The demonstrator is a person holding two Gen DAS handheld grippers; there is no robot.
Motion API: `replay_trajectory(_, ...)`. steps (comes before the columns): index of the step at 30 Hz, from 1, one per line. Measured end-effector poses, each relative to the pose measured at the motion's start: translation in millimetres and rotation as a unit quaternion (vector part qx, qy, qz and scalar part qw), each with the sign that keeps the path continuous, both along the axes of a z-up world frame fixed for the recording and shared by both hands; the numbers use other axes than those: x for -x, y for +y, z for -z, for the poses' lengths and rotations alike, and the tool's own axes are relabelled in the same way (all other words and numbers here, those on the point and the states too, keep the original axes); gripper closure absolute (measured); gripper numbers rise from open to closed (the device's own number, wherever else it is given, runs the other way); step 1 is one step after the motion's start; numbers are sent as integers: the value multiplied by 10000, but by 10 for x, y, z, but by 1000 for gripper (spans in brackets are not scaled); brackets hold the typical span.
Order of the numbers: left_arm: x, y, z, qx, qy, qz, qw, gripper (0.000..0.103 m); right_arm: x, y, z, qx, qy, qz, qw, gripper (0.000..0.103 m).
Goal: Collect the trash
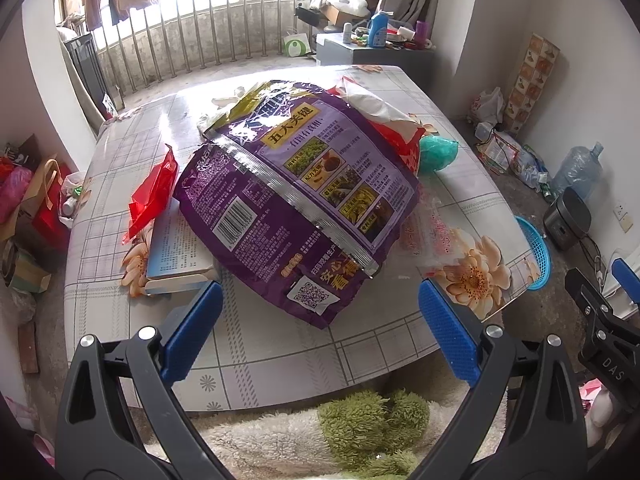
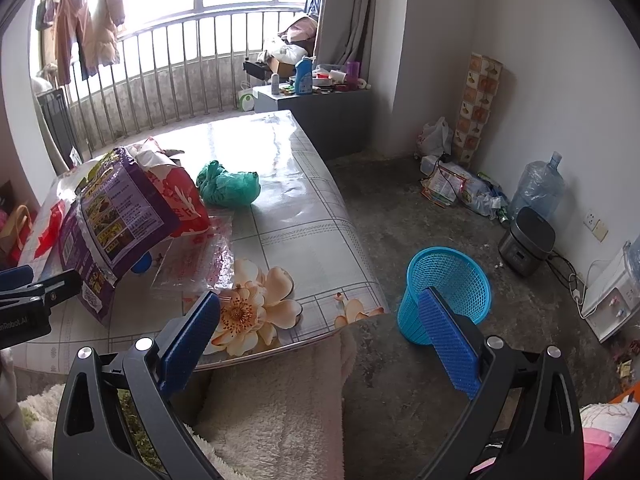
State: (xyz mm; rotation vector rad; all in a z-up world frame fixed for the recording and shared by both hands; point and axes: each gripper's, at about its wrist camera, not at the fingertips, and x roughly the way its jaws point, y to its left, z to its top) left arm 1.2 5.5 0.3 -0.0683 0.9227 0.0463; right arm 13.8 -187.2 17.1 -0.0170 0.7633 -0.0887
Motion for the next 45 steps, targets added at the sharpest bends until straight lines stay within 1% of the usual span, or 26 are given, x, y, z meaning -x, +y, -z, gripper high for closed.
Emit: replay_trajectory(45, 24, 31, 9, -48, 28, -18, 10000, 9, -7, 8, 24, -35, -6, 10, 10000, 7)
